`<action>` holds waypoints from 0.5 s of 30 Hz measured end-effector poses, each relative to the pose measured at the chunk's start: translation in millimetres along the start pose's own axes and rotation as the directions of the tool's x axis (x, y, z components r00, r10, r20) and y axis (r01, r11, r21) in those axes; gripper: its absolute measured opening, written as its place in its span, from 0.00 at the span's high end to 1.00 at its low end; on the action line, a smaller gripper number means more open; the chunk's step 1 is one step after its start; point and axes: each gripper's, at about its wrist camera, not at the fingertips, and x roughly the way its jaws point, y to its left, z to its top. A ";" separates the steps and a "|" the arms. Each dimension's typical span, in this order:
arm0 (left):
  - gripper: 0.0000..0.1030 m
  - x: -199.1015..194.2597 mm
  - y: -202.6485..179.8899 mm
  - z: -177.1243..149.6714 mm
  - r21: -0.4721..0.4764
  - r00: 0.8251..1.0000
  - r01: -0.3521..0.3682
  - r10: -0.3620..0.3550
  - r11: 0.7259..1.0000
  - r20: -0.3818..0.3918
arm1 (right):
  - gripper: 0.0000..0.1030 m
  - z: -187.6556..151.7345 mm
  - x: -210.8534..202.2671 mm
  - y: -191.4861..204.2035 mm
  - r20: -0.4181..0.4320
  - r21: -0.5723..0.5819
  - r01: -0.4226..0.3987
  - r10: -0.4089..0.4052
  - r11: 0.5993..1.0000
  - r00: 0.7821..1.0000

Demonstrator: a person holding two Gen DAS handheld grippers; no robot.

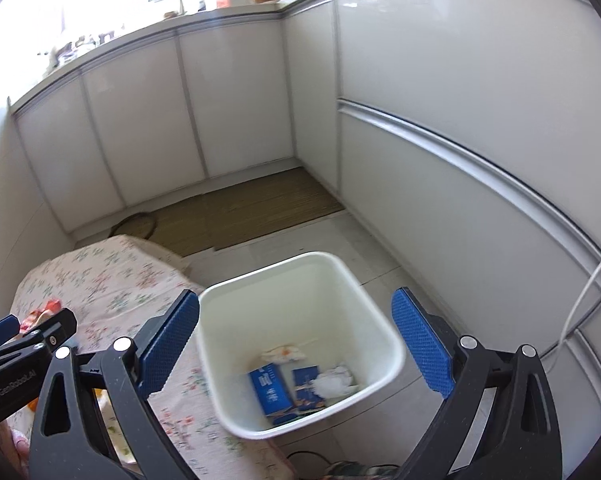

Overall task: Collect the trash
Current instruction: 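Move the left tool back to the table and grasp the plastic bottle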

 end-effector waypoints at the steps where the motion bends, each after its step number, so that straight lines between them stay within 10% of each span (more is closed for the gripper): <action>1: 0.12 1.1 9.1 -1.4 -0.010 1.000 -0.012 0.011 1.000 -0.004 | 0.09 -1.7 -0.1 9.1 -0.003 -0.013 -0.011 0.011 1.000 1.000; 15: 0.12 40.5 181.1 -23.8 -0.128 0.955 -0.273 0.253 0.953 -0.152 | 0.09 -31.6 -2.3 113.3 -0.078 -0.204 -0.114 0.100 0.972 0.992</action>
